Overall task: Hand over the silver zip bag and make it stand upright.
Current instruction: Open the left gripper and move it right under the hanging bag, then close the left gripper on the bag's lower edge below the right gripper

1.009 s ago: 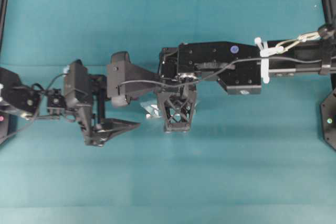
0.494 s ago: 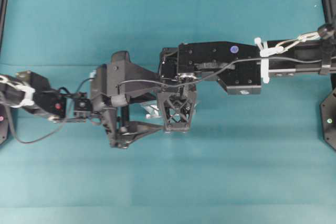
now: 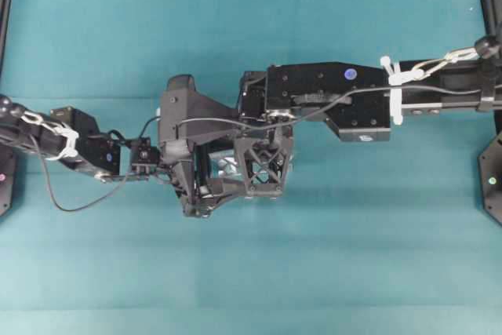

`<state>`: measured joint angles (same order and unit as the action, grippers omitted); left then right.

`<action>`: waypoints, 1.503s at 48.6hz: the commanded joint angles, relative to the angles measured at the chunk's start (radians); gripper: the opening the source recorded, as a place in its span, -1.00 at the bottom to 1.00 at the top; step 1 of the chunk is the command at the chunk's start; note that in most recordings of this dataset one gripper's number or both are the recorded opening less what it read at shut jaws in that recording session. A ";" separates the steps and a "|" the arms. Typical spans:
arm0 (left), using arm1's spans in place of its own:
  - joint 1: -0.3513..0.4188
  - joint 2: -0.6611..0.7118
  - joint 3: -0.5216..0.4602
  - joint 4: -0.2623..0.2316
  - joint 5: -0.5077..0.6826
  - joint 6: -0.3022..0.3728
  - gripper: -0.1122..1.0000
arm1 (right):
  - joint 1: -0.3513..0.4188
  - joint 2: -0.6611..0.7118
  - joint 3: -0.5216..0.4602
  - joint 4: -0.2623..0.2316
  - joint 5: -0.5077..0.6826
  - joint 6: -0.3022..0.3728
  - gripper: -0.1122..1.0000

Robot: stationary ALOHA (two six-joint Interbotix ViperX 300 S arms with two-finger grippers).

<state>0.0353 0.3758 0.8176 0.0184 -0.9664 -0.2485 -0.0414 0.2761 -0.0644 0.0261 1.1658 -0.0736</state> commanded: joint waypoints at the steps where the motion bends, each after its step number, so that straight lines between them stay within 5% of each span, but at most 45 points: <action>1: 0.002 0.003 -0.014 0.002 -0.005 0.002 0.92 | 0.005 -0.017 -0.002 0.003 0.000 0.012 -0.78; 25: 0.002 0.011 -0.040 0.002 0.015 0.002 0.81 | 0.006 -0.018 0.003 0.008 0.000 0.015 -0.78; 40: -0.005 0.009 -0.041 0.002 0.066 0.077 -0.13 | 0.006 -0.023 0.020 0.008 -0.002 0.029 -0.78; 73: 0.000 0.003 -0.043 0.002 0.078 0.092 -0.21 | 0.008 -0.032 0.038 0.037 -0.044 0.058 -0.77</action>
<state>0.0383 0.3896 0.7793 0.0184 -0.8836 -0.1534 -0.0414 0.2623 -0.0230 0.0383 1.1244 -0.0245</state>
